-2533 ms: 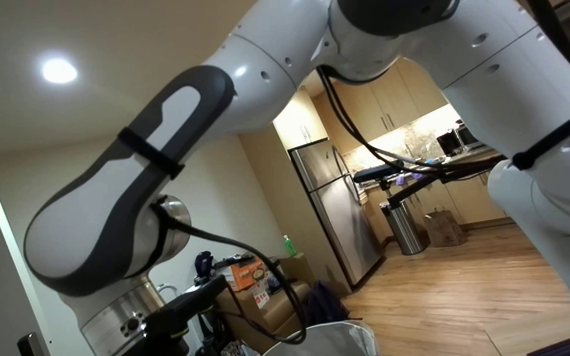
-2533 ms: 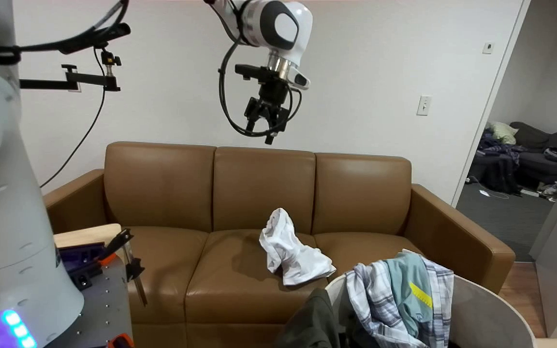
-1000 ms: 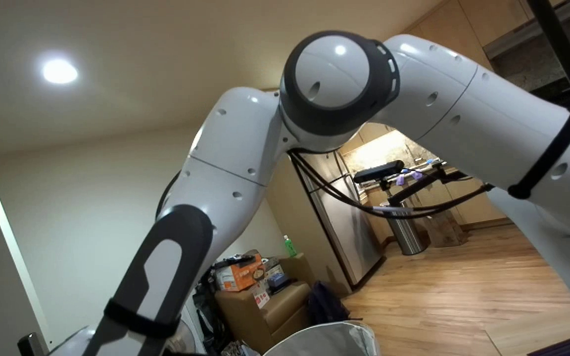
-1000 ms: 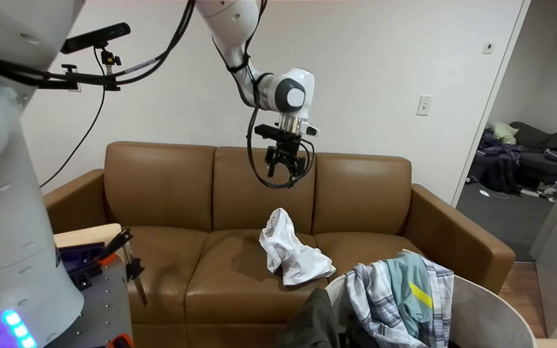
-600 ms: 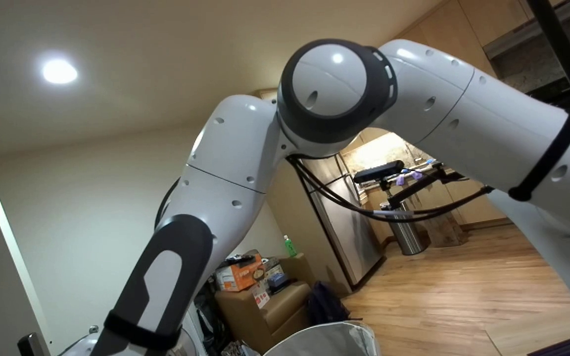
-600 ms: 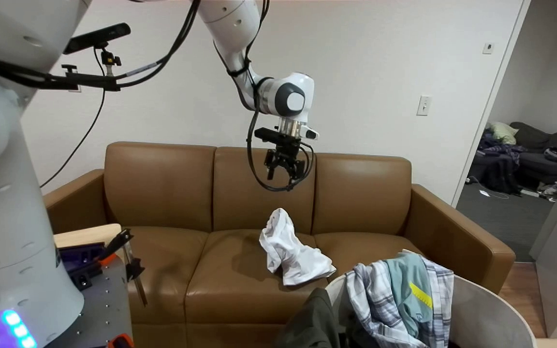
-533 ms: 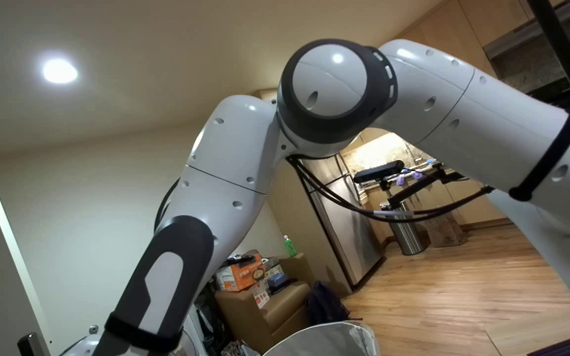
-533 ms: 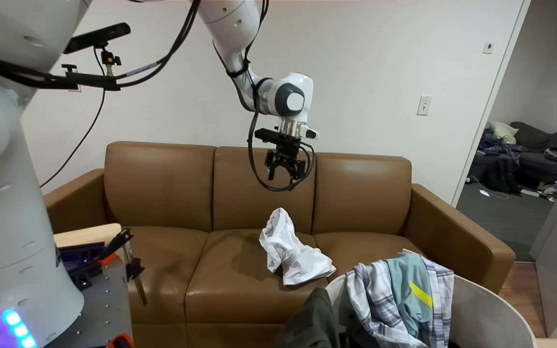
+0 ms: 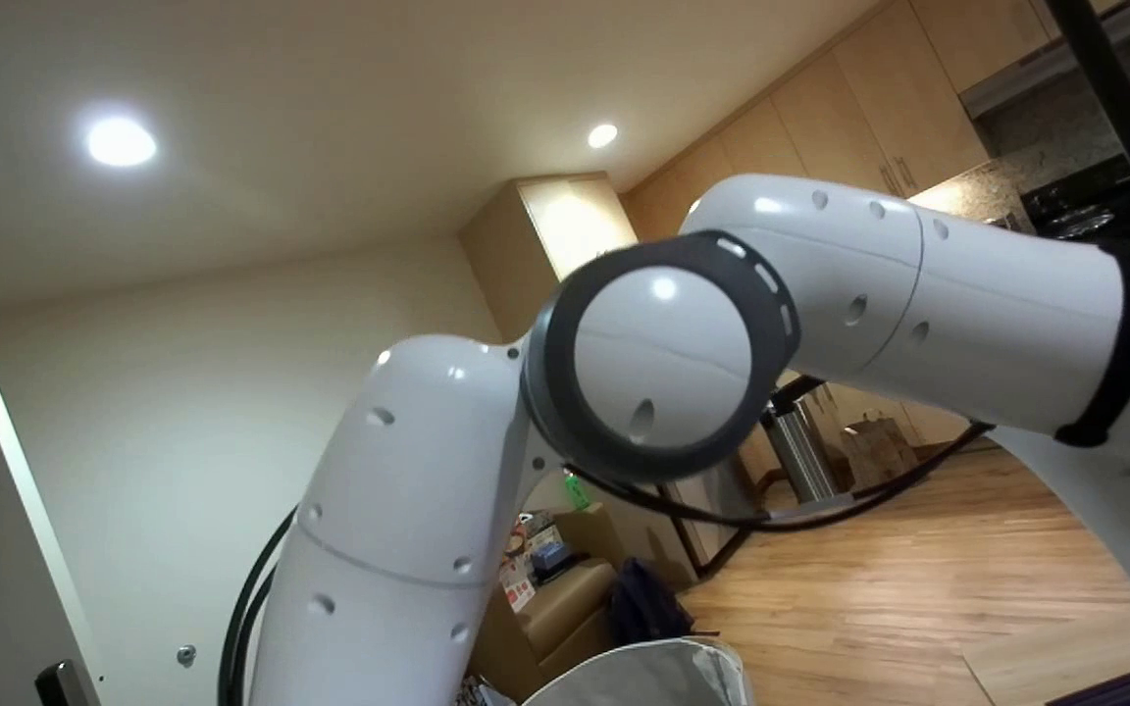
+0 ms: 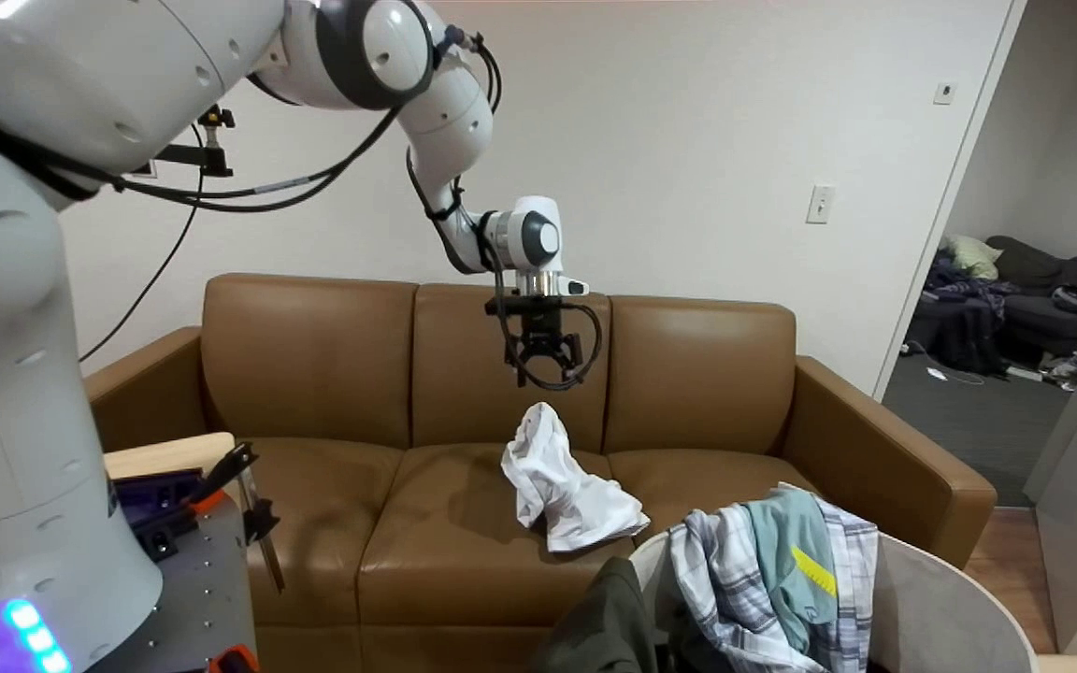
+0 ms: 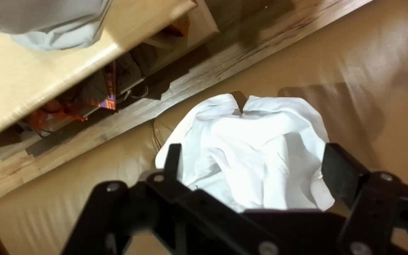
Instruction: Put the white shirt in the basket
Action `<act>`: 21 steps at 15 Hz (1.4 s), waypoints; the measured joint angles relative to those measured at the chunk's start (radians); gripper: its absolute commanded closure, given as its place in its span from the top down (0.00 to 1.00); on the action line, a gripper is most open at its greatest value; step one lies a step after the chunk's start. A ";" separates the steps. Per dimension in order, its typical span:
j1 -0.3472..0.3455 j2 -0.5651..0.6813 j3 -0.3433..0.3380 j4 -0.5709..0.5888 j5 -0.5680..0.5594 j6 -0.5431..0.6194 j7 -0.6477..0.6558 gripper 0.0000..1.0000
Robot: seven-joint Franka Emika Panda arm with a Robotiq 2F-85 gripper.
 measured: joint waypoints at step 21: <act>-0.055 0.346 0.068 0.234 -0.005 0.257 -0.365 1.00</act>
